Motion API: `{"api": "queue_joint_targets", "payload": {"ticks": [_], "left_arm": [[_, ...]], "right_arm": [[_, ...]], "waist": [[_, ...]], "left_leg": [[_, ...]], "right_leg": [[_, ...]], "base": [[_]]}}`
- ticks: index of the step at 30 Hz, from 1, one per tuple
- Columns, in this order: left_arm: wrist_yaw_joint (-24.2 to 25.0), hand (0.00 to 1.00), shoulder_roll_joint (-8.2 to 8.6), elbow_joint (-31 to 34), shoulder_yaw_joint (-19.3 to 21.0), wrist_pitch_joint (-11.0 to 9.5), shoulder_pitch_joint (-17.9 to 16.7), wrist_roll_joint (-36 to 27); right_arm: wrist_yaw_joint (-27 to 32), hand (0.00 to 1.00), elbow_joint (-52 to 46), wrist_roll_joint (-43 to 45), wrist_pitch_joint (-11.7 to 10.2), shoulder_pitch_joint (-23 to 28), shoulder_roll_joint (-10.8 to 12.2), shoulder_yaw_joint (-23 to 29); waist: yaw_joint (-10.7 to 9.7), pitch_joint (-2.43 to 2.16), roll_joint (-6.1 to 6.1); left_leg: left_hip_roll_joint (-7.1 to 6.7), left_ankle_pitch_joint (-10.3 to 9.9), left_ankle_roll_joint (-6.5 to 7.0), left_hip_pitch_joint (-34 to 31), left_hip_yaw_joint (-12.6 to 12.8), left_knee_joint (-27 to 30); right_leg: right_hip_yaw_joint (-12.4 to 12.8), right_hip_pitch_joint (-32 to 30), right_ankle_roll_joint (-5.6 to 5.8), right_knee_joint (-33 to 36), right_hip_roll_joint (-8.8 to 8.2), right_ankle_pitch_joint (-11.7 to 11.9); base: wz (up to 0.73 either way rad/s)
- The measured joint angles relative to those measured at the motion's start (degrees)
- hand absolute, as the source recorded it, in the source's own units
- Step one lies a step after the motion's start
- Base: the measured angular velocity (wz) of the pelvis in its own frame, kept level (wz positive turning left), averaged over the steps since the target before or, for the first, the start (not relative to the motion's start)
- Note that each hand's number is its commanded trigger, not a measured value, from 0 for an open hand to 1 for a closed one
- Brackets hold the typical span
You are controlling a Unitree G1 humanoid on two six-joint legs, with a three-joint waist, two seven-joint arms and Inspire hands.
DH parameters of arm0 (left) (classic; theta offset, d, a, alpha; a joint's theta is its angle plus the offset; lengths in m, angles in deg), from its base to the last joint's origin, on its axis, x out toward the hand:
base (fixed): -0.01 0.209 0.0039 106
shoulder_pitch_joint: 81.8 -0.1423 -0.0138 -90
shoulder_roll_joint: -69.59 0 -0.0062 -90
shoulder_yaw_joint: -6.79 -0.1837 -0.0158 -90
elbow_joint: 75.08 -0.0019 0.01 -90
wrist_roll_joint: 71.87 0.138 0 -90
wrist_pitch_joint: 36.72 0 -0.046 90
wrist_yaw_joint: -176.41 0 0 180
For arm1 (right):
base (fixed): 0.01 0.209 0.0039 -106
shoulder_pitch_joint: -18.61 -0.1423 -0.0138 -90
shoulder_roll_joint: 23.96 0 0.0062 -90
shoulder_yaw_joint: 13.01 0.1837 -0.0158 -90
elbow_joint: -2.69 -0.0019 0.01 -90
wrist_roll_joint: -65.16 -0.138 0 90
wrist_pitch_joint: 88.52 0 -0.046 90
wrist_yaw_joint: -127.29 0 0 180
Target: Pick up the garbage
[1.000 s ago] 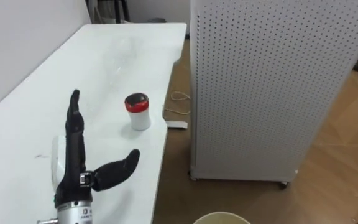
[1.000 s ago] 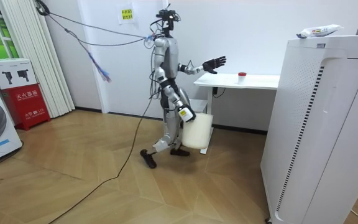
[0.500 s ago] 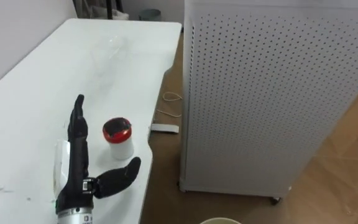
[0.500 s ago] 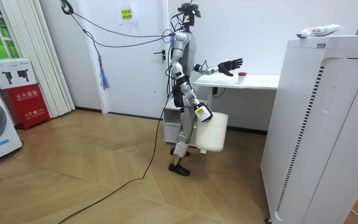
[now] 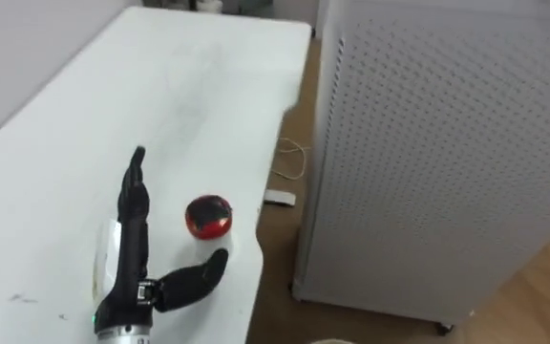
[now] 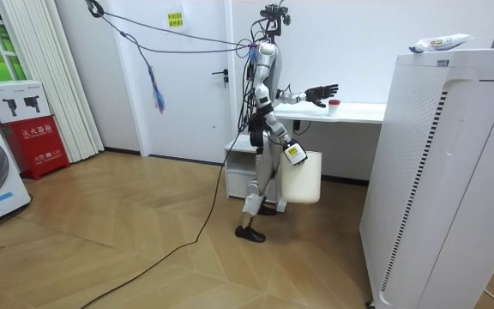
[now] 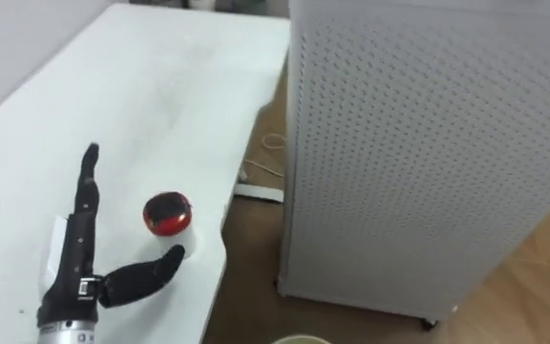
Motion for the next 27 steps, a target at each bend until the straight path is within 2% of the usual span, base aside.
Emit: {"api": "queue_joint_targets", "payload": {"ticks": [1,5,8,15,27], "left_arm": [[0.36,0.0,-0.35,-0.27,0.39,0.05,-0.08,-0.88],[1.05,0.0,0.23,-2.72,0.43,-0.01,-1.58,-2.36],[1.13,0.0,0.23,-4.0,0.41,0.01,-2.92,-3.1],[1.2,0.0,0.14,-8.09,0.18,0.01,-3.0,-5.33],[1.31,0.0,0.2,-8.62,0.07,0.01,-3.02,-9.16]], "right_arm": [[0.04,1.0,-0.49,0.05,-0.08,-0.41,-0.06,0.0],[-1.27,1.0,-2.28,0.42,-0.06,0.89,0.19,-0.09],[-2.52,1.0,-2.28,0.44,0.28,1.08,0.18,-0.02],[-2.82,1.0,-2.28,0.44,0.3,1.13,-0.34,-0.23],[-2.87,1.0,-2.37,0.61,0.3,1.11,-0.34,-0.58]], "waist": [[-0.17,0.02,0.38],[-1.25,-0.12,1.46],[-1.51,-0.13,1.38],[-1.94,-0.26,1.07],[-1.76,-0.33,0.97]], "left_leg": [[-0.05,-0.03,-0.06,0.95,-0.14,-0.89],[-0.12,0.35,-0.66,4.14,-0.01,-4.2],[0.09,0.53,-0.96,5.09,0.1,-5.18],[0.02,0.52,-0.98,5.27,0.11,-5.2],[0.09,0.55,-1.03,5.97,0.16,-5.78]], "right_leg": [[-1.94,0.57,0.17,-1.01,0.04,0.92],[-2.05,2.59,0.07,-1.26,0.66,1.17],[-2.29,2.46,-0.04,-0.25,0.88,1.12],[-2.79,2.44,-0.16,-0.27,0.9,1.19],[-3.56,2.67,-0.16,-0.36,0.89,1.19]], "base": [[-0.04],[-0.04],[-0.1],[0.0],[0.0]]}}
